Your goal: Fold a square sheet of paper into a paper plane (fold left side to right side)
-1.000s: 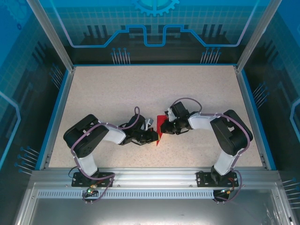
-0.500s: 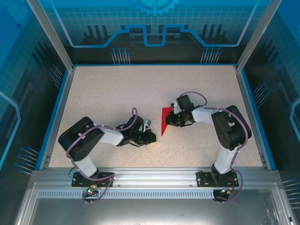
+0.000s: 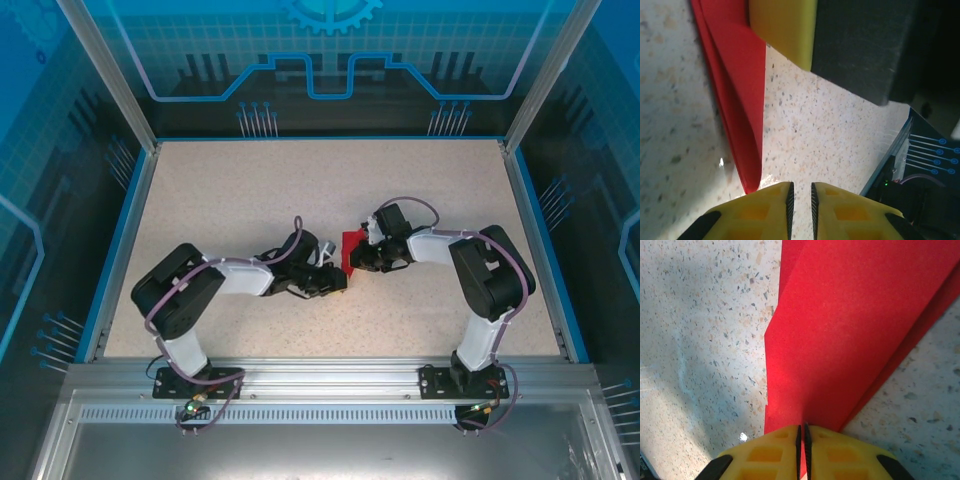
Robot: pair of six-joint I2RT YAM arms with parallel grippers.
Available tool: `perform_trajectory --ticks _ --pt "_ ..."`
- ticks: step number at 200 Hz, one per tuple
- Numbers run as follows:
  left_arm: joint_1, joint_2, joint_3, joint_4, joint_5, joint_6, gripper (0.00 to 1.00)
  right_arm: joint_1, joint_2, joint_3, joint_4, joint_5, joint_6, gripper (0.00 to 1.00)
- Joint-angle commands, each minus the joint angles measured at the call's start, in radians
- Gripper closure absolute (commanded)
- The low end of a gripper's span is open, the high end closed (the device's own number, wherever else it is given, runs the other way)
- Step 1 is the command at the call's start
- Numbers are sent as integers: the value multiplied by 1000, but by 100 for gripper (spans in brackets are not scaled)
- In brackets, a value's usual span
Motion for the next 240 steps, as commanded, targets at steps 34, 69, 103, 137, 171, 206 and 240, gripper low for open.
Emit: perform_trajectory --ticks 34,69,103,137,171,206,240 --pt "-6 103 113 -69 45 71 79 15 11 -19 -65 -6 4 86" --pt "0 104 130 -88 25 80 78 15 8 -24 -66 -4 3 86" --pt "0 42 117 -115 15 93 77 16 8 -21 -70 -1 0 86" --pt "1 36 131 -147 17 105 77 17 12 -18 -72 -1 1 86" --pt "0 86 163 -154 25 112 76 17 12 -17 -73 1 0 86" --pt "1 123 200 -208 9 152 76 18 14 -16 -76 -1 -2 86" --pt "3 128 206 -257 -34 178 76 17 12 -16 -82 5 -5 86"
